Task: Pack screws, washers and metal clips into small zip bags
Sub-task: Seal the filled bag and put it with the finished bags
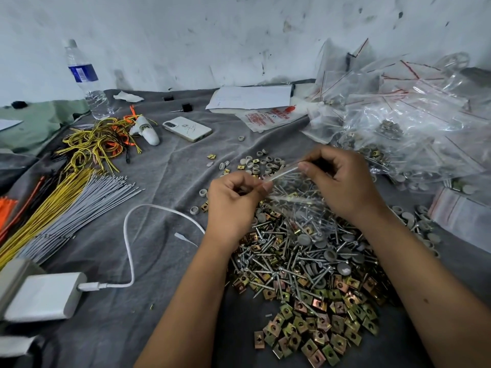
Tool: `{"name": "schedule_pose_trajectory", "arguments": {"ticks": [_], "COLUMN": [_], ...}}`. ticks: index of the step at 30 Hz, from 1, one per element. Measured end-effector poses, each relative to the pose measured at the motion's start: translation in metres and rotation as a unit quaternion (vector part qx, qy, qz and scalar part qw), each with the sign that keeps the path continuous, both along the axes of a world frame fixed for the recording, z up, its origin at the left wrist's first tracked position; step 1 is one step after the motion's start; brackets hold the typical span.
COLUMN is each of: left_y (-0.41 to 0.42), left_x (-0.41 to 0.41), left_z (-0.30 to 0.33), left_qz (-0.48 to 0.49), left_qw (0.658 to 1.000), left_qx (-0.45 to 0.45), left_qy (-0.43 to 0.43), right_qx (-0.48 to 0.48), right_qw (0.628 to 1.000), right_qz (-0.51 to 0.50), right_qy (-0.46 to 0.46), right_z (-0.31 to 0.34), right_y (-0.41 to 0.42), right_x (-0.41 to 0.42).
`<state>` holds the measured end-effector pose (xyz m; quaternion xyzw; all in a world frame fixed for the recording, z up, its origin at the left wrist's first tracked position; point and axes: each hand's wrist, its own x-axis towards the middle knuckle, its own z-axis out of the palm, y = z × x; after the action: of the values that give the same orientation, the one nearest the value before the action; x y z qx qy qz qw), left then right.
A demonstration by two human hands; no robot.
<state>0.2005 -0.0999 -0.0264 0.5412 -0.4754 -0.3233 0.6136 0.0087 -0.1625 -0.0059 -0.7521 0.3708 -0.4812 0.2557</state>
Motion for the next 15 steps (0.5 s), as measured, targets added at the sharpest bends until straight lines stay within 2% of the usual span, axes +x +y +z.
{"name": "schedule_pose_trajectory", "arguments": {"ticks": [8, 12, 15], "left_y": [0.0016, 0.0026, 0.0057], "left_x": [0.0038, 0.0044, 0.0029], "left_z": [0.0037, 0.0042, 0.0066], "left_qz": [-0.005, 0.012, -0.018], "left_qw": [0.999, 1.0, 0.999], "left_qx": [-0.002, -0.004, -0.013], "left_qy": [0.053, -0.009, -0.041], "right_qx": [-0.005, -0.005, 0.009], "right_qw": [1.0, 1.0, 0.999], "right_qz": [-0.002, 0.017, 0.047], "right_qy": [-0.011, -0.014, -0.021], "right_z": [-0.0014, 0.0003, 0.003], "right_y": [-0.0026, 0.0003, 0.002], "right_x": [-0.0021, -0.0012, -0.0019]}}
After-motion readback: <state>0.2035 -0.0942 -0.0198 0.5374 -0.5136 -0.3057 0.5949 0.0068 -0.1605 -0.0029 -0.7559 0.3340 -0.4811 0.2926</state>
